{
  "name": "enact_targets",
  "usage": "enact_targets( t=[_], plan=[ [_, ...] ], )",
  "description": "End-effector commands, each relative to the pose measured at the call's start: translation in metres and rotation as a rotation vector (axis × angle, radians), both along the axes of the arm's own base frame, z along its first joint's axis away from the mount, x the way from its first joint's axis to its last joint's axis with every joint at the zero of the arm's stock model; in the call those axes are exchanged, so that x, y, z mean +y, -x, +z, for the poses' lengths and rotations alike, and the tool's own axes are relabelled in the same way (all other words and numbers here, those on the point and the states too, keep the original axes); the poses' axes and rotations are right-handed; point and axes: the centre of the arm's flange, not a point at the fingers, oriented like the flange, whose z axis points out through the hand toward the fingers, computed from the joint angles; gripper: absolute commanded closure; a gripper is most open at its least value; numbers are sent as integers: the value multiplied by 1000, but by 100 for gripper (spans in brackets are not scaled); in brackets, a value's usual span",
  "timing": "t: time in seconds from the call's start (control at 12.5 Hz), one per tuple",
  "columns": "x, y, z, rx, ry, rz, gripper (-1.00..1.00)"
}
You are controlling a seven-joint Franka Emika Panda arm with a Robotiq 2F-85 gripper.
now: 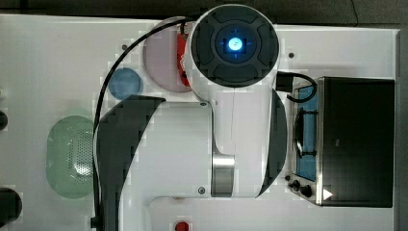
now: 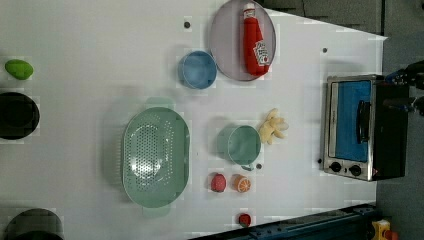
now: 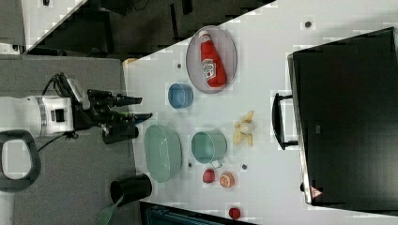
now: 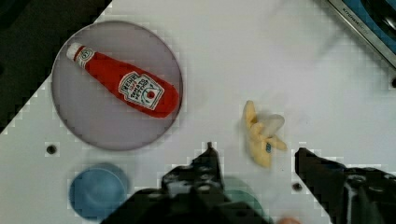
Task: Pick banana from table and place on oven.
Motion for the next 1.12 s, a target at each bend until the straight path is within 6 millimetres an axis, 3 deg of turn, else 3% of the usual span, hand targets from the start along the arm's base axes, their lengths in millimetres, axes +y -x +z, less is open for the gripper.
enact_targets(
  t=[0.08,0.24,0.4,0.56,0.72,1.12],
  plan=[
    [-17,154,83,-36,-5,-66,-59],
    [-16,153,83,-37,-5,-64,-99],
    [-16,148,76,-28,-4,-63,-100],
    [-16,136,55,3,-4,-63,-100],
    [-17,117,19,51,-3,-63,-100],
    [-17,62,-95,110,0,-60,-100]
  ],
)
